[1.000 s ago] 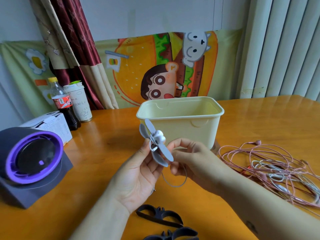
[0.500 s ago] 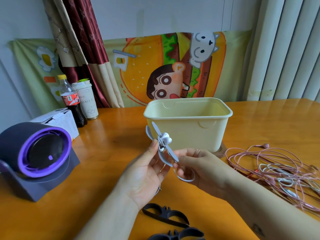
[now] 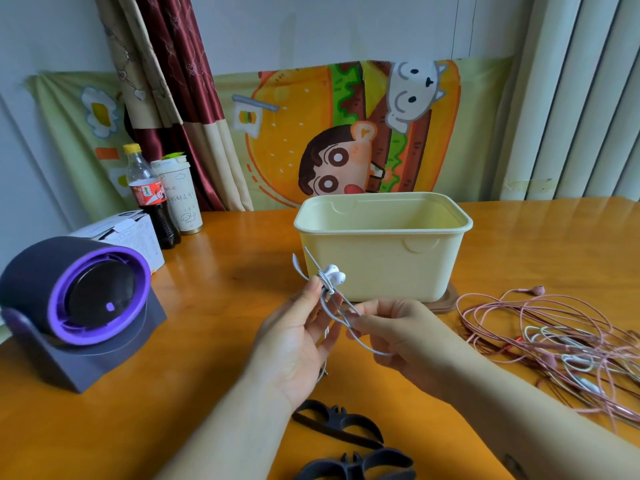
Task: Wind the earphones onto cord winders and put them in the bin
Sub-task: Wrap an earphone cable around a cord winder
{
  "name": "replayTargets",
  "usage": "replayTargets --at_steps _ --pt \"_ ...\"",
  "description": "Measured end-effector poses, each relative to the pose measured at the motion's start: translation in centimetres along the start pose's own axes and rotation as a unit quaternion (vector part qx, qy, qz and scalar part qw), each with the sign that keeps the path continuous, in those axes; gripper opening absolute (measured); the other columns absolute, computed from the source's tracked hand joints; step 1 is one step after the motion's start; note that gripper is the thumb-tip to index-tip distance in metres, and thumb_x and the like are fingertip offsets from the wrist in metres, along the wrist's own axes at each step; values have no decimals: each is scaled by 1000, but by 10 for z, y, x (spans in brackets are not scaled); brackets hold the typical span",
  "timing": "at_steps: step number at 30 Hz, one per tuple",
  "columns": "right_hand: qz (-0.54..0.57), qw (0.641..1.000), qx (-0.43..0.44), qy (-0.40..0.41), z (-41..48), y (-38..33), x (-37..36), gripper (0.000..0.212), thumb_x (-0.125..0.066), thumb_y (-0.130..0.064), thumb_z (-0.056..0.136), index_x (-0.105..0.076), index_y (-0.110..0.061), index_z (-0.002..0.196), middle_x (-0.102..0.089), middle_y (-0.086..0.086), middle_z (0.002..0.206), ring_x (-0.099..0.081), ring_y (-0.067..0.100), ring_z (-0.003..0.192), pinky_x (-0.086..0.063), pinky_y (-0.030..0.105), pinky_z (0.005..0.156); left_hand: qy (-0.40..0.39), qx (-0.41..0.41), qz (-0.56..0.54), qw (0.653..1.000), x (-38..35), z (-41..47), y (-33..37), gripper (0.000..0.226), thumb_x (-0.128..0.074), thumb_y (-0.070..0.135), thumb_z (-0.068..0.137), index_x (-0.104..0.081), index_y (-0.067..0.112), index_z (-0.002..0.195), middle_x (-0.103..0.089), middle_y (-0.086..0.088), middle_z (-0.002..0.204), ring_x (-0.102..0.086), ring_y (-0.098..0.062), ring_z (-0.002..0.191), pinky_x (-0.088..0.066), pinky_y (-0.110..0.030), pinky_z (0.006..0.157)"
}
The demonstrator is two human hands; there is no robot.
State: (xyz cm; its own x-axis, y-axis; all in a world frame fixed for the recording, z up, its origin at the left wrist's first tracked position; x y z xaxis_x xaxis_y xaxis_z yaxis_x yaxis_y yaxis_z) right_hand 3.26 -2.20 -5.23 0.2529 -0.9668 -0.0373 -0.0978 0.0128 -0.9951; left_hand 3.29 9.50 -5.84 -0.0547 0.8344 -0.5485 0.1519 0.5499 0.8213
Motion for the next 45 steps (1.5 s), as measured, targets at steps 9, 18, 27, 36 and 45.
replayTargets --at_steps 9,18,27,36,45 --pt "-49 991 -62 -106 -4 2 -3 16 -59 -15 92 -70 -11 82 -63 0 65 -38 8 50 -35 18 50 26 -8 22 999 5 -1 3 30 -64 29 81 -74 18 107 -75 8 96 -59 -12 92 -39 -30 88" --pt "-485 866 86 -87 -30 -51 -7 28 -49 -38 96 -71 -24 103 -57 -9 57 -54 7 57 -41 19 61 42 -18 54 998 11 1 3 37 -68 30 80 -72 16 114 -74 5 93 -59 -11 84 -40 -24 75" --pt "-579 778 238 -56 -43 -73 -23 30 -44 -38 98 -68 -22 103 -62 1 85 -51 15 79 -39 21 68 -17 -56 106 993 -5 -5 2 34 -65 30 73 -72 15 102 -75 4 87 -65 -3 69 -48 -13 59" --pt "-401 903 99 -116 -38 -68 -9 24 -47 -26 98 -68 -16 91 -73 1 71 -70 9 67 -58 25 70 1 -108 229 967 -1 -5 7 47 -72 46 61 -69 21 101 -75 4 90 -68 -12 88 -46 -31 88" --pt "-208 974 95 2 -26 -85 38 29 -60 -46 73 -74 -20 72 -38 -8 47 -37 9 45 -41 26 55 -81 -94 238 963 -18 -10 6 38 -71 35 63 -68 17 96 -74 1 94 -64 -4 78 -43 -17 71"
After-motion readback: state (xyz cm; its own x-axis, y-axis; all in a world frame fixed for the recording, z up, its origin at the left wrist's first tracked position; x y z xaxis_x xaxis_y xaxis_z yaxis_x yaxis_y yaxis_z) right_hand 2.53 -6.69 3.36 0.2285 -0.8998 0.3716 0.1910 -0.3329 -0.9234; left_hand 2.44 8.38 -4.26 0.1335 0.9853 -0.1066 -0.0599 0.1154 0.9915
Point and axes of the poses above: each hand's wrist, its own z-axis towards the middle knuckle, its own x-axis out of the back of the hand, y = z × x, the point moved 8 cm from there along z, towards the middle knuckle
